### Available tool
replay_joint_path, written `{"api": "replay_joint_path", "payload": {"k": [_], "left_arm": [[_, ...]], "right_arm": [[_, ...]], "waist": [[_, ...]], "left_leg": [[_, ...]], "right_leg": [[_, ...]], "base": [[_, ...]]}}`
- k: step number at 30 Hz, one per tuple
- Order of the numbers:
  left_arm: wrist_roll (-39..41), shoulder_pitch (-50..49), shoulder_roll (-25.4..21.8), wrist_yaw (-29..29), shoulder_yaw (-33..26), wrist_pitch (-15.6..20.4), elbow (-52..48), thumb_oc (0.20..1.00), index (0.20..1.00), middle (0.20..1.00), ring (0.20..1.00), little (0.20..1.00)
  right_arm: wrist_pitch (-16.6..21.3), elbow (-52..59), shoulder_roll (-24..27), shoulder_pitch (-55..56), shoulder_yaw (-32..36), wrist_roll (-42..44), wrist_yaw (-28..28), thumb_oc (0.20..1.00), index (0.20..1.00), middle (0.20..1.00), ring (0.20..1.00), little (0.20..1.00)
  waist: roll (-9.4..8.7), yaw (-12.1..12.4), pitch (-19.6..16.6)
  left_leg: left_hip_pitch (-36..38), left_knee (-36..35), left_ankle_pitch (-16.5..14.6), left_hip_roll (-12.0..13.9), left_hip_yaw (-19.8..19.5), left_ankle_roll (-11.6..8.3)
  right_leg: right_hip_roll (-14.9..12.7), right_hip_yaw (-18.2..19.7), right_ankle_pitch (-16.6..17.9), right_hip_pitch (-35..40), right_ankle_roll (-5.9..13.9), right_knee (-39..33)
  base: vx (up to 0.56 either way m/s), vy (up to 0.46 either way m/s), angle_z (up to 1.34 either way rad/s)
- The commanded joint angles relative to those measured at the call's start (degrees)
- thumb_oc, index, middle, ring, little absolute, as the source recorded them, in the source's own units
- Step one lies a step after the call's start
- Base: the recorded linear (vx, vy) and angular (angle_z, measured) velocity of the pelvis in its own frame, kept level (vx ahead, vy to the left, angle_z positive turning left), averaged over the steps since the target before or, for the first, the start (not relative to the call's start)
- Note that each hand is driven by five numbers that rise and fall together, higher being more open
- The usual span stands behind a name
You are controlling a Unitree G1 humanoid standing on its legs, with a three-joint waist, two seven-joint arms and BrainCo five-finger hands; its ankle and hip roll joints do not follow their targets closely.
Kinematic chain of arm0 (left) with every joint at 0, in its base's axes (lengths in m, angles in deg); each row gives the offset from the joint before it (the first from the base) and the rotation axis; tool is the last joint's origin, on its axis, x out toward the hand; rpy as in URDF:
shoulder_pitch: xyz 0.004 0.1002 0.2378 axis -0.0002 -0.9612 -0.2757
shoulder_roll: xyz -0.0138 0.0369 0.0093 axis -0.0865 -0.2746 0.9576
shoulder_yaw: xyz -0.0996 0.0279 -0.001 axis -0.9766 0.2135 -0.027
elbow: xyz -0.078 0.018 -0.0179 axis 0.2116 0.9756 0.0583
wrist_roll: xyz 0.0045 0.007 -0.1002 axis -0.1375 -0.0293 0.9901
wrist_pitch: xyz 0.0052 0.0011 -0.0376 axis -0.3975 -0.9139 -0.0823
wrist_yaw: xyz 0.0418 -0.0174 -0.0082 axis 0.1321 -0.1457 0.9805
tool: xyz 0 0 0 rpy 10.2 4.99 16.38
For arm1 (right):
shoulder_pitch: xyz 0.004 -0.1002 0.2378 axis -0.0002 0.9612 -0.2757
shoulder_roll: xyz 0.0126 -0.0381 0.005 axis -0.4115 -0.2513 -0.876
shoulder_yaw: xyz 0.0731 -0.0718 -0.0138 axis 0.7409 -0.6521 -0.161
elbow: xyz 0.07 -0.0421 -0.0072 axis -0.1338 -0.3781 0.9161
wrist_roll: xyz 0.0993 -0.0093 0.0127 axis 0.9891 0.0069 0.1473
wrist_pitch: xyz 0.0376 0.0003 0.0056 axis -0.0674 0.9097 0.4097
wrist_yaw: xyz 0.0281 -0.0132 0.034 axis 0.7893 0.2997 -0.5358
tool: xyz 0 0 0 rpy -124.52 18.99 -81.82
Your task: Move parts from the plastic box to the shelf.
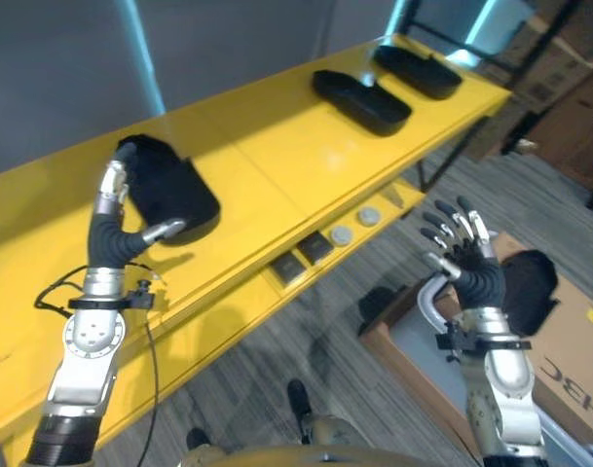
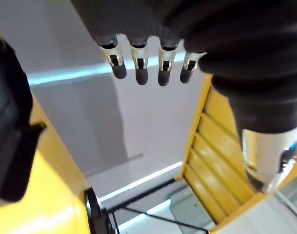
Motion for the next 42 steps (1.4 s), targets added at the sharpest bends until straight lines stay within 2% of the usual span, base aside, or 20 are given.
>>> {"api": "replay_joint_path", "payload": {"k": [1, 4, 6, 7, 8, 10, 13, 14, 15, 17, 18, 19, 20, 21, 23, 24, 26, 27, 37, 42], "left_arm": [[1.4, 3.97, -1.58, -1.2, 1.58, 0.83, 1.91, 1.0, 1.0, 1.0, 1.0, 1.0], [1.66, 5.31, -1.4, -0.39, 2.43, 0.96, 1.58, 1.0, 1.0, 1.0, 1.0, 1.0], [2.3, 5.32, -1.56, 0.14, 1.98, 1.14, 0.8, 1.0, 1.0, 1.0, 1.0, 1.0], [2.33, 5.33, -1.57, 0.15, 1.95, 1.14, 0.78, 1.0, 1.0, 1.0, 1.0, 1.0], [2.86, 4.91, -1.33, 0.42, 1.35, 1.28, -0.14, 1.0, 1.0, 1.0, 1.0, 1.0], [2.71, 4.35, -0.87, 0.4, 1.18, 0.79, 0.31, 1.0, 1.0, 1.0, 1.0, 1.0], [2.61, 3.71, 0.19, -0.7, 1.49, 0.49, 1.21, 1.0, 1.0, 1.0, 1.0, 1.0], [3.44, 3.09, 1.69, -1.55, 1.9, 0.28, 2.06, 1.0, 1.0, 1.0, 1.0, 1.0], [4.05, 2.26, 2.49, -2.11, 1.98, 0.18, 2.4, 1.0, 1.0, 1.0, 1.0, 1.0], [4.14, 1.25, 2.91, -1.91, 1.58, -0.44, 2.8, 1.0, 1.0, 1.0, 1.0, 1.0], [4.15, 1.09, 3.14, -1.51, 1.49, -0.7, 3.03, 1.0, 1.0, 1.0, 1.0, 1.0], [4.1, 1.25, 3.24, -1.45, 1.56, -0.71, 3.06, 1.0, 1.0, 1.0, 1.0, 1.0], [4.72, -0.1, 4.22, -1.28, 0.32, -0.9, 3.26, 1.0, 1.0, 1.0, 1.0, 1.0], [4.73, -0.12, 4.23, -1.31, 0.26, -0.89, 3.25, 1.0, 1.0, 1.0, 1.0, 1.0], [4.88, -0.36, 4.48, -1.26, -0.45, -0.52, 3.06, 1.0, 1.0, 1.0, 1.0, 1.0], [4.88, -0.36, 4.48, -1.26, -0.45, -0.52, 3.06, 1.0, 1.0, 1.0, 1.0, 1.0], [4.82, -0.29, 4.81, -1.16, -0.5, -0.08, 3.27, 1.0, 1.0, 1.0, 1.0, 1.0], [5.22, 0.12, 5.86, -2.12, 0.24, 0.58, 2.81, 1.0, 1.0, 1.0, 1.0, 1.0], [7.13, 1.05, 5.22, -1.76, 1.44, 0.21, 4.03, 1.0, 1.0, 1.0, 1.0, 1.0], [9.39, 1.99, 3.59, -2.7, 2.74, 0.07, 4.43, 1.0, 1.0, 1.0, 1.0, 1.0]], "right_arm": [[2.96, 3.4, 0.4, -0.57, 4.93, -3.91, -3.17, 1.0, 1.0, 1.0, 1.0, 1.0], [2.72, 2.89, 0.05, 0.36, 5.74, -5.92, -4.58, 1.0, 1.0, 1.0, 1.0, 1.0], [2.43, 2.36, 0.41, 0.36, 5.03, -6.8, -5.07, 1.0, 1.0, 1.0, 1.0, 1.0], [2.45, 2.29, 0.42, 0.27, 4.97, -6.92, -5.21, 1.0, 1.0, 1.0, 1.0, 1.0], [2.44, 1.83, 1.24, -0.84, 3.46, -9.12, -6.16, 1.0, 1.0, 1.0, 1.0, 1.0], [2.28, 0.97, 2.0, -1.93, 2.15, -11.0, -6.71, 1.0, 1.0, 1.0, 1.0, 1.0], [1.95, -0.52, 1.84, -0.64, 2.29, -12.1, -7.0, 1.0, 1.0, 1.0, 1.0, 1.0], [1.76, -1.33, 2.22, 1.65, 4.18, -13.6, -7.81, 1.0, 1.0, 1.0, 1.0, 1.0], [1.6, -1.08, 2.77, 2.66, 4.79, -13.76, -7.86, 1.0, 1.0, 1.0, 1.0, 1.0], [1.16, -1.23, 4.51, 2.69, 5.23, -13.93, -8.21, 1.0, 1.0, 1.0, 1.0, 1.0], [0.86, -1.74, 5.14, 2.48, 4.95, -13.99, -8.49, 1.0, 1.0, 1.0, 1.0, 1.0], [0.89, -1.88, 5.25, 2.32, 5.02, -13.99, -8.57, 1.0, 1.0, 1.0, 1.0, 1.0], [-0.55, -3.27, 6.97, 1.18, 3.61, -13.34, -7.9, 1.0, 1.0, 1.0, 1.0, 1.0], [-0.54, -3.33, 7.0, 1.1, 3.56, -13.33, -7.9, 1.0, 1.0, 1.0, 1.0, 1.0], [-0.93, -4.35, 7.81, 0.38, 2.87, -13.3, -7.53, 1.0, 1.0, 1.0, 1.0, 1.0], [-0.93, -4.35, 7.81, 0.38, 2.87, -13.3, -7.53, 1.0, 1.0, 1.0, 1.0, 1.0], [-1.05, -6.15, 8.67, -1.44, 1.9, -14.38, -8.33, 1.0, 1.0, 1.0, 1.0, 1.0], [-0.68, -5.83, 7.87, 0.07, 2.92, -15.6, -8.5, 1.0, 1.0, 1.0, 1.0, 1.0], [-1.5, -7.58, 4.2, 1.4, 2.93, -16.07, -11.11, 1.0, 1.0, 1.0, 1.0, 1.0], [-2.81, -10.15, 4.25, -1.7, 2.83, -15.61, -13.47, 1.0, 1.0, 1.0, 1.0, 1.0]], "waist": [[1.43, -0.55, -0.31], [1.19, -1.65, 1.38], [1.04, -0.9, 2.83], [1.04, -0.91, 2.97], [0.21, -0.14, 2.85], [-0.62, 0.22, 1.82], [-0.55, -0.25, 0.23], [0.17, -1.12, -1.18], [1.18, -1.05, -1.41], [2.76, 0.96, -0.17], [2.94, 2.1, 0.64], [3.26, 2.15, 0.86], [2.25, 4.78, 2.21], [1.98, 4.64, 2.02], [1.64, 5.61, 2.61], [1.64, 5.61, 2.61], [2.39, 7.35, 3.3], [2.38, 6.11, 2.98], [1.43, 5.67, 4.65], [3.29, 6.8, 5.83]], "left_leg": [[0.49, 10.98, -15.5, 1.83, 2.89, 2.09], [1.11, 13.78, -17.38, 1.53, 6.04, 3.36], [1.81, 15.67, -18.36, 0.95, 8.57, 4.48], [1.9, 15.78, -18.59, 0.96, 8.57, 4.55], [3.3, 17.52, -19.71, 0.21, 11.75, 5.57], [5.01, 18.77, -20.53, 0.37, 14.85, 5.77], [7.36, 19.62, -21.07, 1.8, 16.71, 4.87], [9.53, 22.21, -21.37, 3.92, 16.79, 4.51], [10.38, 26.05, -20.59, 5.95, 16.74, 3.76], [9.35, 38.76, -12.41, 10.7, 13.72, -0.27], [7.61, 42.89, -9.65, 10.93, 10.21, -0.89], [7.24, 44.06, -9.48, 11.96, 9.68, -1.65], [-1.27, 45.76, -11.64, 3.64, -4.95, 2.67], [-1.37, 45.31, -11.35, 3.21, -4.94, 2.8], [-3.79, 42.98, -12.36, -1.81, -11.41, 2.73], [-3.79, 42.98, -12.36, -1.81, -11.41, 2.73], [-5.65, 32.6, -17.03, -7.99, -19.08, 4.63], [-2.01, 22.86, -18.91, -8.0, -17.84, 5.86], [-3.48, 16.34, -17.86, -8.57, -16.66, 5.86], [-3.87, 16.31, -18.18, -5.48, -15.55, 4.89]], "right_leg": [[-0.5, -1.05, -7.44, -3.09, 6.79, 7.34], [0.3, -1.71, -6.32, -6.41, 6.79, 9.98], [-1.04, -8.26, -8.56, -8.52, 6.79, 12.49], [-1.05, -8.29, -8.9, -8.6, 6.79, 12.93], [-3.58, -16.05, -10.56, -8.48, 6.79, 13.27], [-4.33, -20.72, -10.52, -7.54, 6.41, 13.77], [-2.03, -19.64, -11.36, -5.91, 6.26, 13.83], [-0.32, -18.53, -12.82, -4.82, 5.24, 14.64], [1.18, -18.25, -14.21, -3.93, 3.99, 15.39], [5.56, -16.64, -16.76, -1.08, 1.02, 16.54], [6.89, -15.54, -17.63, 0.07, -0.04, 16.63], [7.5, -15.67, -17.75, 0.17, -0.52, 16.65], [8.25, -10.05, -17.07, 1.19, -1.05, 16.67], [7.91, -10.04, -17.02, 1.02, -0.98, 16.58], [8.47, -5.32, -16.96, 1.8, -0.35, 15.86], [8.47, -5.32, -16.96, 1.8, -0.35, 15.86], [8.78, -0.15, -17.15, 2.23, 1.62, 16.1], [8.39, 0.22, -16.12, 1.0, 2.84, 15.7], [7.7, 0.21, -12.88, -3.52, 6.79, 14.97], [-1.46, -3.86, -12.42, -5.35, 6.79, 14.39]], "base": [[0.01, -0.014, -0.67], [0.01, -0.036, -0.87], [-0.03, -0.049, -0.79], [-0.06, -0.069, -1.45], [-0.03, -0.113, -1.8], [0.01, -0.17, -1.47], [0.19, -0.253, -1.32], [0.34, -0.251, 0.18], [0.46, -0.375, -0.02], [0.3, -0.319, -0.41], [0.14, -0.22, -1.01], [-0.05, -0.124, -1.92], [-0.09, -0.064, -1.72], [-0.09, -0.002, -2.2], [-0.02, 0.052, -1.75], [-0.05, 0.073, -0.67], [-0.09, 0.196, -0.65], [-0.07, 0.201, -1.49], [-0.09, 0.014, 0.02], [-0.08, -0.142, 0.25]]}}
